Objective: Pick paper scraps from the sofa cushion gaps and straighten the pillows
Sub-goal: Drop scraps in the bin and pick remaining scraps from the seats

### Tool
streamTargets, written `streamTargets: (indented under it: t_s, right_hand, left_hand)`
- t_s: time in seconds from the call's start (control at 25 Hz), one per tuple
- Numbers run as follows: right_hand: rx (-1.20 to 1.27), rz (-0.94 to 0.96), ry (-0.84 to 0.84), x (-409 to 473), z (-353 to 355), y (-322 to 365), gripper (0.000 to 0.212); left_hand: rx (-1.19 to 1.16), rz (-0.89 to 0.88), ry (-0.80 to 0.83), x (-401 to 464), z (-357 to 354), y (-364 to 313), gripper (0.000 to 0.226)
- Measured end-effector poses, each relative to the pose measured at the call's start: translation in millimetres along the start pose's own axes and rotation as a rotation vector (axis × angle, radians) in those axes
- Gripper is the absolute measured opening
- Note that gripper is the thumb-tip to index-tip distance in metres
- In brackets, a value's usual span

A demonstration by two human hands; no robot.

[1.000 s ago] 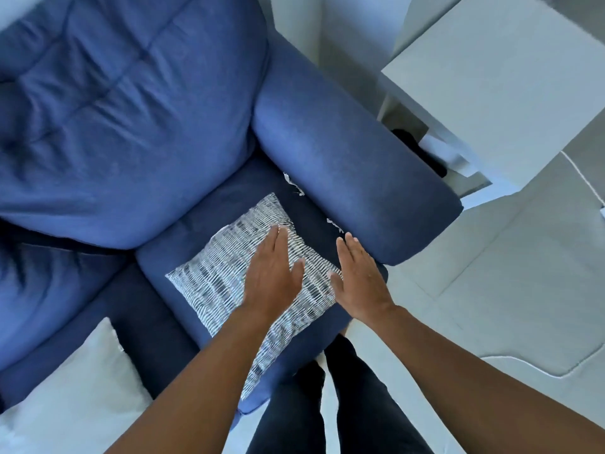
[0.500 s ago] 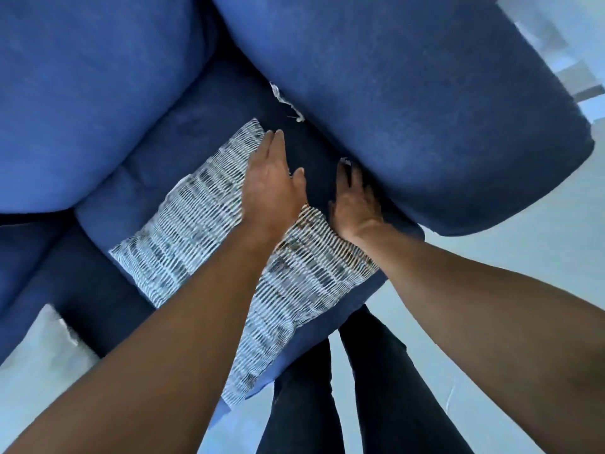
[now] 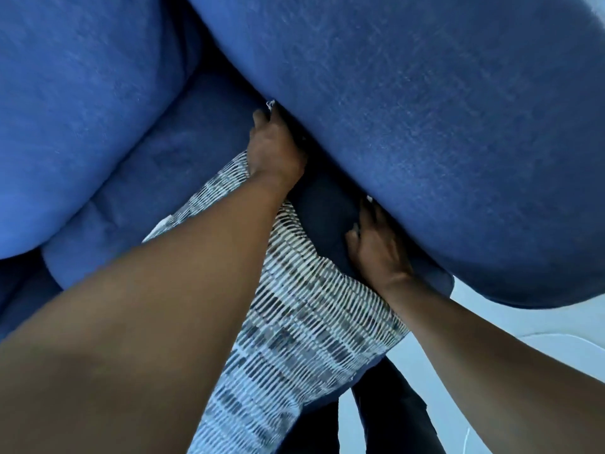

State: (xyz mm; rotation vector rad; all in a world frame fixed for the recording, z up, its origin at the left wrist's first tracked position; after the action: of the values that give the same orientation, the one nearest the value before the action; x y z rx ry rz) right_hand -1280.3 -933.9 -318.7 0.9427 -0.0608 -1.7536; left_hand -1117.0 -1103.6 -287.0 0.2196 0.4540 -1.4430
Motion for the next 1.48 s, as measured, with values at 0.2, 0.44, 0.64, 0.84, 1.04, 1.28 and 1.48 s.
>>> streamTargets:
  t_s: [0.2,0.44,0.64,0.84,1.04,1.28,1.48]
  right_hand:
    - [-0.055,-0.019,-0.042,5,-9,-4,0.061]
    - [-0.093,0.059,-0.091,-14,11,10,0.046]
    - [-0.089,0.108,0.065,-37,29,22,0.025]
    - [0.071,0.244,-0.176,-92,82,67,0.031]
    - [0.446,0.290,-0.313,-153,132,107,0.024]
    - [0.632,0.369,-0.274,-217,187,175,0.018]
    - [0.589,0.541,-0.264,-254,219,239,0.019]
  left_hand:
    - [-0.002,0.097,-0.106,16,-16,12,0.029]
    - [-0.011,0.096,-0.051,-5,-5,9,0.029]
    - [0.007,-0.036,-0.077,-59,30,-12,0.024]
    - [-0.272,-0.047,-0.241,-162,86,18,0.018]
    - [-0.465,0.032,-0.337,-238,145,60,0.016]
    - [-0.631,0.051,-0.477,-318,238,95,0.011]
    - [-0.587,0.049,-0.630,-385,296,113,0.009]
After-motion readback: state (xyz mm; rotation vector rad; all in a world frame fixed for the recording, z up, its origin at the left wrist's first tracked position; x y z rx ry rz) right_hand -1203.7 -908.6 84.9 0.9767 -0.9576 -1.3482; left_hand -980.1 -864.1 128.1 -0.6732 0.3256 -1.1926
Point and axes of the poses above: each hand's wrist, its own x-axis towards the middle knuckle, its own z-axis out of the back of the hand, y = z × x, the point moved 9 cm from there along x, towards the middle knuckle, and after that the axes turned 12 degrees about x, right-handed, at the moved point
